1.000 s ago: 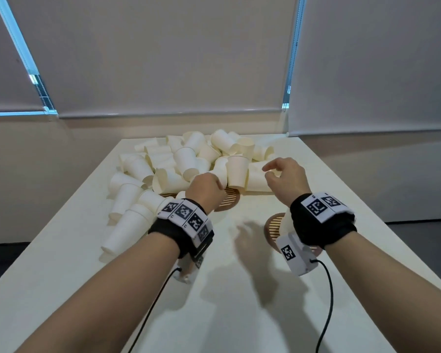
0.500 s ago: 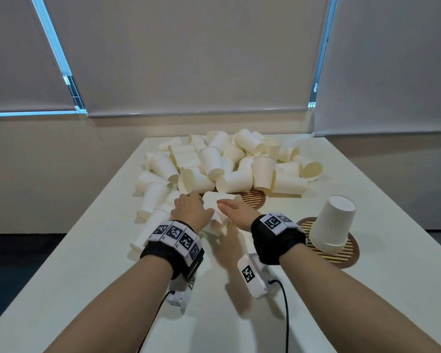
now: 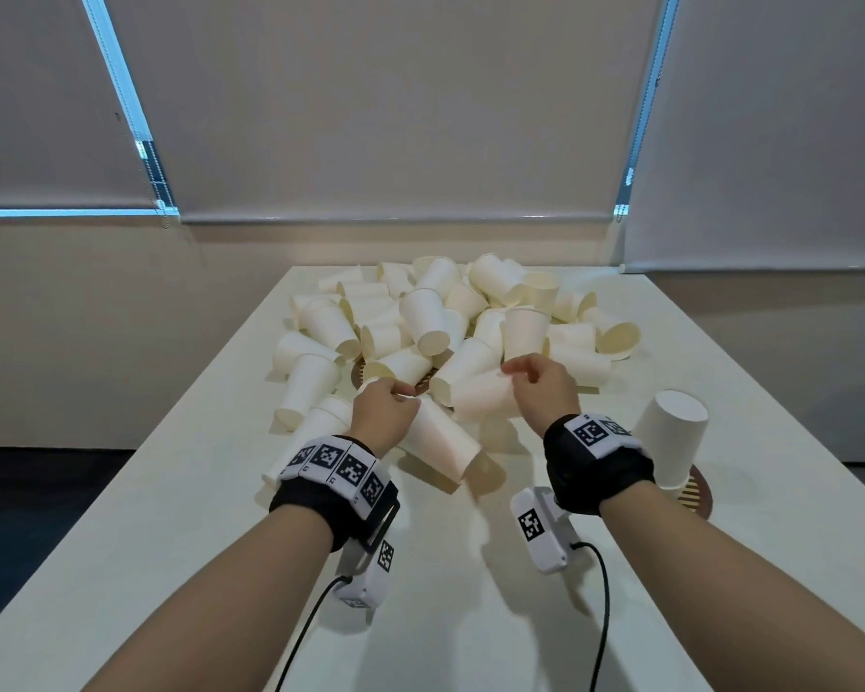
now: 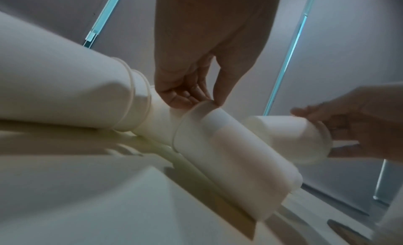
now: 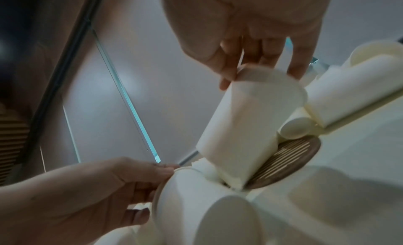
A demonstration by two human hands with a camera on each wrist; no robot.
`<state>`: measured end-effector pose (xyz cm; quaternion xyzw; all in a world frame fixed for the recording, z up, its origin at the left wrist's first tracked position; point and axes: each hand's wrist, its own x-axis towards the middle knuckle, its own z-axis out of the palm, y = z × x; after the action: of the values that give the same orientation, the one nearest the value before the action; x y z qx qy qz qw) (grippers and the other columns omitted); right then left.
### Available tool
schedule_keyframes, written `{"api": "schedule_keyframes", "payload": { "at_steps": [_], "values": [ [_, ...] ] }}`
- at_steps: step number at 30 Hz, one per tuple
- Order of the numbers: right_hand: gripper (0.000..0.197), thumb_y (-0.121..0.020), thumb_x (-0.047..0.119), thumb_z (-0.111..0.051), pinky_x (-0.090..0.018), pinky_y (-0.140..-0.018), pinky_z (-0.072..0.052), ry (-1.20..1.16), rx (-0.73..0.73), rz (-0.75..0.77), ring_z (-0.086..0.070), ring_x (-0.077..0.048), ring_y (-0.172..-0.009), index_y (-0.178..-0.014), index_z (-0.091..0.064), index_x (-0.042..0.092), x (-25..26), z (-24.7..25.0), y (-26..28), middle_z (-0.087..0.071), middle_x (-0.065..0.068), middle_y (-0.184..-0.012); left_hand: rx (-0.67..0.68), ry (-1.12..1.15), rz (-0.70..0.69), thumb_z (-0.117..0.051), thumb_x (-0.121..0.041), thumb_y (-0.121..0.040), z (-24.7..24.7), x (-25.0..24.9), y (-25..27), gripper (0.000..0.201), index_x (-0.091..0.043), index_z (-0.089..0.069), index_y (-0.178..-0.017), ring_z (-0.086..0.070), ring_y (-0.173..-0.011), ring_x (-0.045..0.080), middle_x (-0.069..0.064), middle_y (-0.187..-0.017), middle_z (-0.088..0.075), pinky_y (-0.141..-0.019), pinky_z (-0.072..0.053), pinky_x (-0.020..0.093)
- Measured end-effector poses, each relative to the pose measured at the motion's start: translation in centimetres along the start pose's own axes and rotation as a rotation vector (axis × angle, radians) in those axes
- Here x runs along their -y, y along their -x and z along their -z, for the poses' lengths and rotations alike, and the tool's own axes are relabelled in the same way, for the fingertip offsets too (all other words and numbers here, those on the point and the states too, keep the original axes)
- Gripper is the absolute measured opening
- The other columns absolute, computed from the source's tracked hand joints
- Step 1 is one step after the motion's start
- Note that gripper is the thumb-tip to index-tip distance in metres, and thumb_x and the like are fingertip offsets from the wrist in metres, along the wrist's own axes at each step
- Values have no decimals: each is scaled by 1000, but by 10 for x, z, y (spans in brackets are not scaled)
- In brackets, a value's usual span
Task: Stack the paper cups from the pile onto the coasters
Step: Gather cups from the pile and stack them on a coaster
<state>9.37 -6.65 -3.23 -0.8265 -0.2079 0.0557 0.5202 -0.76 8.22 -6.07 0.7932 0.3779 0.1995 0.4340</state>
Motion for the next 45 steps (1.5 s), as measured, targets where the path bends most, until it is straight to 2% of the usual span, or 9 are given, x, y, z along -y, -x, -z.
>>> {"api": "schedule_keyframes", "payload": {
  "at_steps": [9, 18, 23, 25, 29, 32, 38, 42, 45],
  "values": [
    [30, -89, -1, -37, -23, -74, -35, -71, -172, -3, -48, -19, -88, -103, -63, 5, -8, 23, 9, -56, -2, -97, -66, 167, 87, -42, -11, -95, -7, -1, -4, 34, -9, -61, -124, -53, -118, 28, 11, -127, -60, -98, -42, 32],
    [38, -85, -7, -35, -25, -77, -36, -127, -143, -30, -45, -23, -93, -114, -57, 6, -9, 20, 15, -50, -5, -103, -84, 297, 175, -39, -8, -91, -13, -8, -1, 40, -12, -57, -127, -56, -114, 32, 13, -124, -61, -101, -47, 42],
    [34, -90, 0, -34, -25, -73, -32, -138, -164, -98, -47, -26, -93, -121, -48, 7, -15, 22, 11, -53, -11, -106, -31, 195, 125, -41, -25, -95, -14, -7, 3, 27, -12, -61, -108, -57, -109, 34, 13, -114, -63, -89, -47, 37],
    [33, -92, 3, -34, -22, -69, -32, -92, -116, -124, -47, -26, -92, -121, -47, 8, -19, 21, 12, -54, -12, -107, -23, 139, 93, -46, -35, -94, -16, -5, 4, 23, -17, -60, -92, -58, -105, 34, 12, -111, -62, -92, -50, 42],
    [33, -91, 7, -34, -33, -78, -36, 26, -28, -161, -50, -28, -91, -123, -44, 13, -27, 16, 13, -53, -11, -105, -44, 23, 65, -56, -53, -81, -17, -6, 6, 31, -21, -56, -79, -62, -99, 34, 13, -110, -59, -90, -52, 44],
    [32, -89, 11, -36, -43, -89, -45, 179, 34, -139, -56, -35, -100, -119, -46, 14, -30, 11, 12, -56, -11, -104, -50, -21, 52, -69, -51, -69, -16, -9, 13, 32, -26, -49, -67, -63, -93, 32, 11, -103, -58, -85, -55, 43],
    [32, -92, 12, -36, -42, -95, -42, 505, 138, -31, -44, -33, -117, -113, -59, 9, -32, 5, 15, -57, -16, -117, 37, -149, 49, -77, -40, -67, -21, 1, 17, 42, -21, -51, -95, -57, -96, 24, 4, -108, -46, -87, -52, 37],
    [33, -92, 34, -44, -42, -102, -39, 493, 212, -96, -44, -31, -118, -114, -55, 12, -36, 3, 19, -45, -14, -127, 59, -78, 35, -71, -35, -77, -20, 1, 13, 26, -16, -55, -83, -55, -84, 20, 3, -96, -61, -72, -43, 26],
    [77, -78, 63, -55, -43, -103, -39, 451, 339, -226, -45, -32, -123, -133, -38, 12, -37, -2, 25, -37, -12, -135, 49, -43, 26, -61, -37, -86, -19, -1, 11, 24, -13, -56, -84, -55, -90, 23, 7, -99, -63, -82, -46, 30]
  ]
}}
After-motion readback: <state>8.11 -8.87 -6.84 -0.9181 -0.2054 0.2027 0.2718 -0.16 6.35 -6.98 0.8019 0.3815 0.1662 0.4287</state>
